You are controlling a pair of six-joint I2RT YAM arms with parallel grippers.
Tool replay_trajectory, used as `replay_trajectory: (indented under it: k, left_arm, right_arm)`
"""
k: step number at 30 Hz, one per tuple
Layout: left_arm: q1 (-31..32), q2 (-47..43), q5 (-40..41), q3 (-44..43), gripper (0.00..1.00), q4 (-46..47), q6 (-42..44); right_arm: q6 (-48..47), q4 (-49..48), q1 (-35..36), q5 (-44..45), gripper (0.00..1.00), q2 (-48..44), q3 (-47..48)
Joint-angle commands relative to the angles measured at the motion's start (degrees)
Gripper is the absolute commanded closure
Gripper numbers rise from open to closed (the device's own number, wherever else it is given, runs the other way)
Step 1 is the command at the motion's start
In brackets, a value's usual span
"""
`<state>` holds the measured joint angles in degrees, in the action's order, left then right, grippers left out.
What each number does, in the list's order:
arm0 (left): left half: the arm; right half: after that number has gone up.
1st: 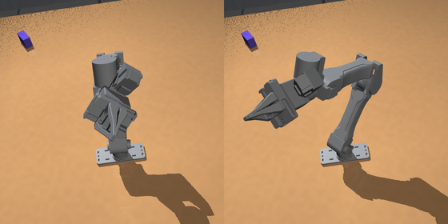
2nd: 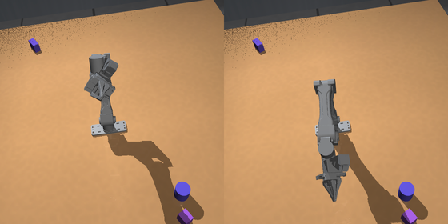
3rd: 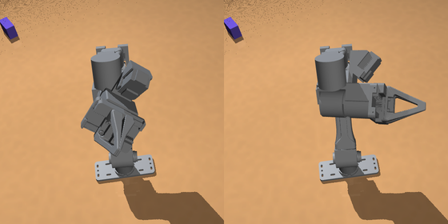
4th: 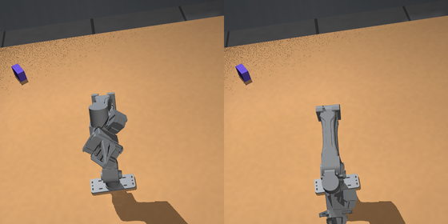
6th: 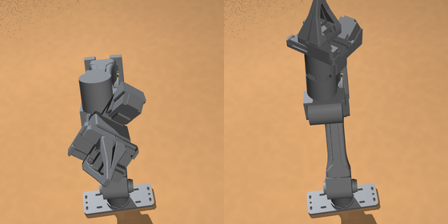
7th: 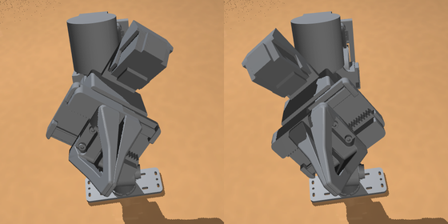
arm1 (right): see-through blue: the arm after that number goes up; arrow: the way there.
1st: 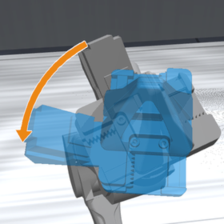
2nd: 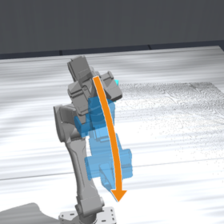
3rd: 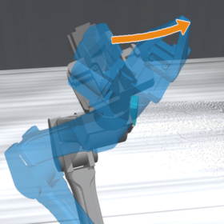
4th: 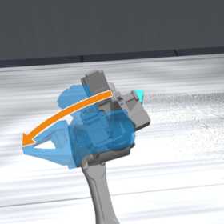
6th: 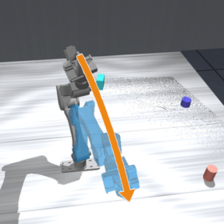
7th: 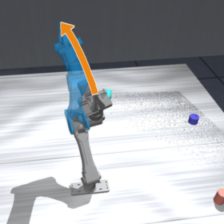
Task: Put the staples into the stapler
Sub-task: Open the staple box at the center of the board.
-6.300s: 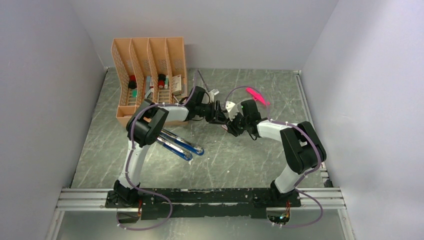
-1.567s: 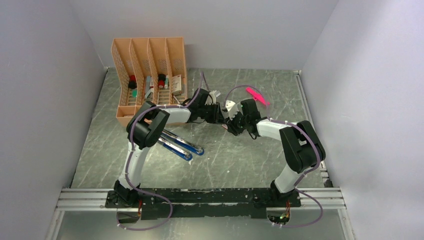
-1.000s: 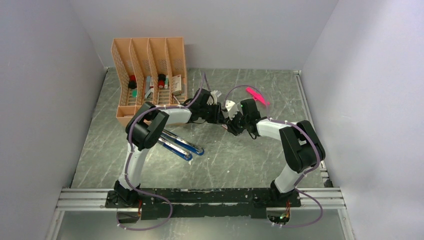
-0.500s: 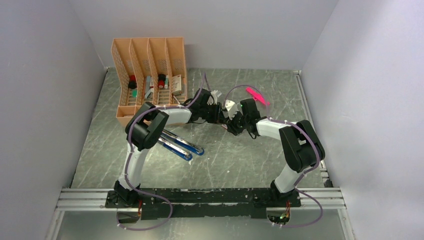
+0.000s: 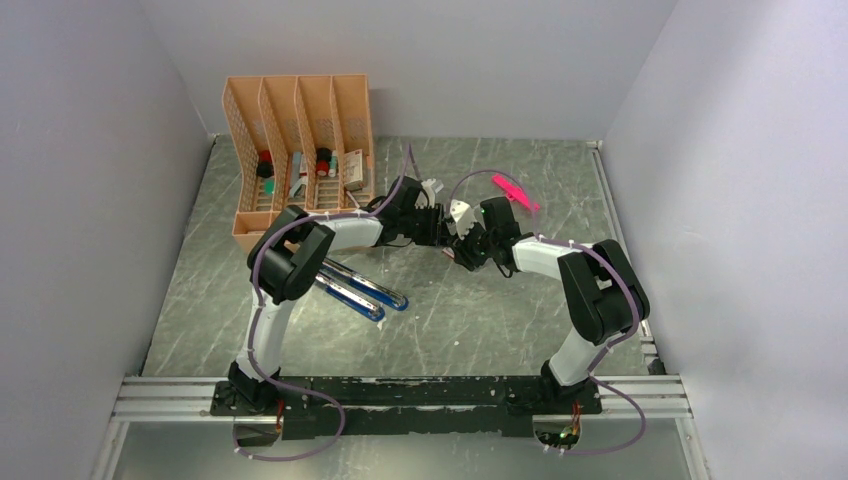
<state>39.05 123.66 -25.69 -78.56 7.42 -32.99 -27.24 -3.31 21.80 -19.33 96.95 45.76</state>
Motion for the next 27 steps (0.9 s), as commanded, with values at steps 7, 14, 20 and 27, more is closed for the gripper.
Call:
replay_trajectory:
  k: [7,14,20,27]
  left_arm:
    - [1.6,-1.3,-3.5,-0.1,0.64,1.3,-0.9]
    - [1.7,-0.1,-6.1,0.2,0.66,2.3,-1.6]
    - [2.1,0.8,-7.9,1.5,0.67,4.0,-2.6]
    - [3.1,1.7,-9.9,1.7,0.68,5.3,-3.3]
  right_arm:
    - [-1.1,3.3,0.6,1.2,0.71,3.2,-0.7]
    - [-1.1,3.3,0.6,1.1,0.71,3.4,-0.5]
    - [-1.1,3.1,0.6,1.2,0.71,3.4,-0.6]
    - [-1.0,2.6,0.7,1.5,0.71,3.2,-0.9]
